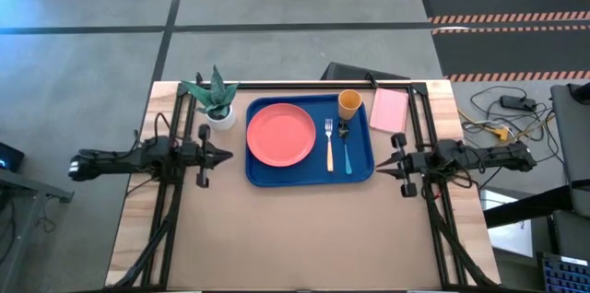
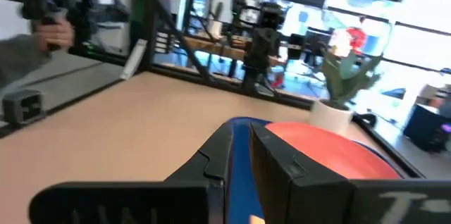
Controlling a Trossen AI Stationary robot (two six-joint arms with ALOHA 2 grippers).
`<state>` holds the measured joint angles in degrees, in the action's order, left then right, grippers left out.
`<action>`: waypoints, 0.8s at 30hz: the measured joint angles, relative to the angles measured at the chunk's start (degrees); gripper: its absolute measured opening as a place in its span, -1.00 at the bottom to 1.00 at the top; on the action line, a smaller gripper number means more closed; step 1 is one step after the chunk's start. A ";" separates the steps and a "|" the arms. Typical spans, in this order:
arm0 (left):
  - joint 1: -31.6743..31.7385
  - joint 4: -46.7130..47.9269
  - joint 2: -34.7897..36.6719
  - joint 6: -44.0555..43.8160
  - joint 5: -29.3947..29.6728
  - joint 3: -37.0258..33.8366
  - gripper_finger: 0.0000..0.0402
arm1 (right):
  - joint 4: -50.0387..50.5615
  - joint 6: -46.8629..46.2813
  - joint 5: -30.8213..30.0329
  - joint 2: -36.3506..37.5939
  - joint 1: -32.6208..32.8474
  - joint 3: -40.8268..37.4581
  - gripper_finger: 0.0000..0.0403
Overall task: Pick and place plate/cup/fork/spoon on tray
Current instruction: Return to Home Position
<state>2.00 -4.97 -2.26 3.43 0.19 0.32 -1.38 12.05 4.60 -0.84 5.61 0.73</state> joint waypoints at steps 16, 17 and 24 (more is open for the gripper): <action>0.00 -0.50 -1.07 -3.07 0.37 -0.05 -1.00 | 0.32 -3.97 -6.14 -1.81 -0.02 -0.07 -0.81; 0.00 -0.50 -1.07 -3.07 0.37 -0.05 -1.00 | 0.29 -5.02 -6.13 -1.81 -0.02 -0.07 -0.81; 0.00 -0.50 -1.07 -3.07 0.40 -0.07 -1.00 | 0.23 -9.49 -6.17 -1.86 -0.02 -0.09 -0.81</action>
<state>2.00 -5.48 -3.33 0.36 0.58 0.25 -1.15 2.57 -1.56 -2.70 5.58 0.64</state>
